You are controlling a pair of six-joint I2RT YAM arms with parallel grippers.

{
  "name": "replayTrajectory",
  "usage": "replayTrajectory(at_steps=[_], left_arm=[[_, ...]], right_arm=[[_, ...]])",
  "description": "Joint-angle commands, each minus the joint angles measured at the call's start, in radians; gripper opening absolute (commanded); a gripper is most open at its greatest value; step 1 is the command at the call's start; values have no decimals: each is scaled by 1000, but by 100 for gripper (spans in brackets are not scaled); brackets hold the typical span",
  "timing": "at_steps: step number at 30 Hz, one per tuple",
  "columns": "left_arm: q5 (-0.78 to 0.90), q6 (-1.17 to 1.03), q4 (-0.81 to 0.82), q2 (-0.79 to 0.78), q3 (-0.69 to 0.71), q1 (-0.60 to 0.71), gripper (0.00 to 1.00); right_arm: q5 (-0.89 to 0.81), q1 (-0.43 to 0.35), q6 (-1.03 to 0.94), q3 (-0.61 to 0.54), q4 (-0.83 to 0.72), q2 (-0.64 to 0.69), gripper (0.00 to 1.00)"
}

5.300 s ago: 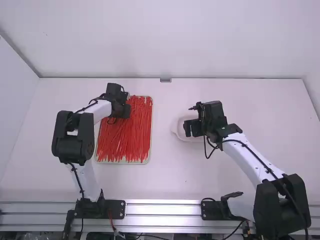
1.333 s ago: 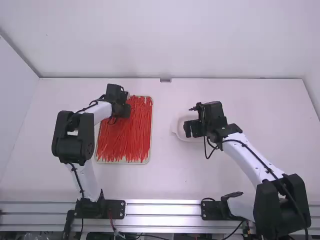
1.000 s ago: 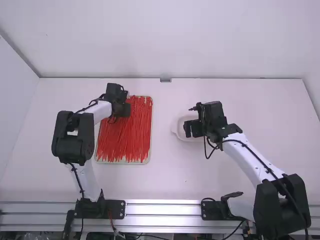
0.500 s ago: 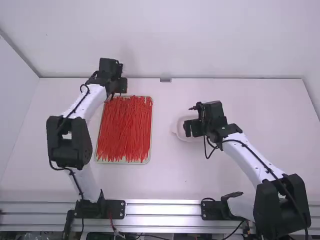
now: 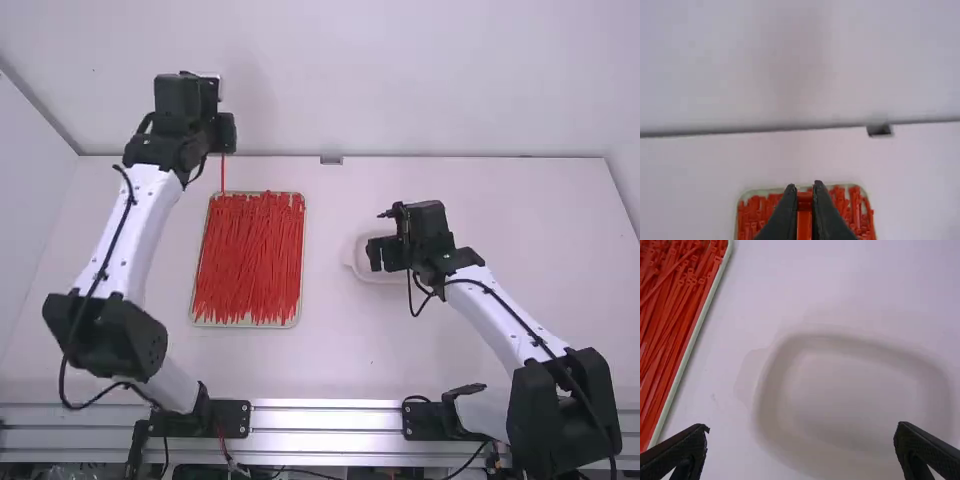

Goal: Fasten the cable tie

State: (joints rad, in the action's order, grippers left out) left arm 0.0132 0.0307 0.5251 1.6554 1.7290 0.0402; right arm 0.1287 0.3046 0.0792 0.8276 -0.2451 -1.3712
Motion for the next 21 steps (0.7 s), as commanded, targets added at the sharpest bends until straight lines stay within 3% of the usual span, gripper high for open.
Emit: replayTrajectory(at_steps=[1, 11, 21], left_arm=[[-7, 3, 19, -92, 31, -1, 2], [-7, -5, 29, -372, -84, -1, 2], [-4, 49, -179, -719, -499, -1, 3]], right_arm=[[5, -3, -1, 35, 5, -3, 100], [5, -3, 0, 35, -2, -3, 100], [95, -2, 5, 35, 24, -3, 100]])
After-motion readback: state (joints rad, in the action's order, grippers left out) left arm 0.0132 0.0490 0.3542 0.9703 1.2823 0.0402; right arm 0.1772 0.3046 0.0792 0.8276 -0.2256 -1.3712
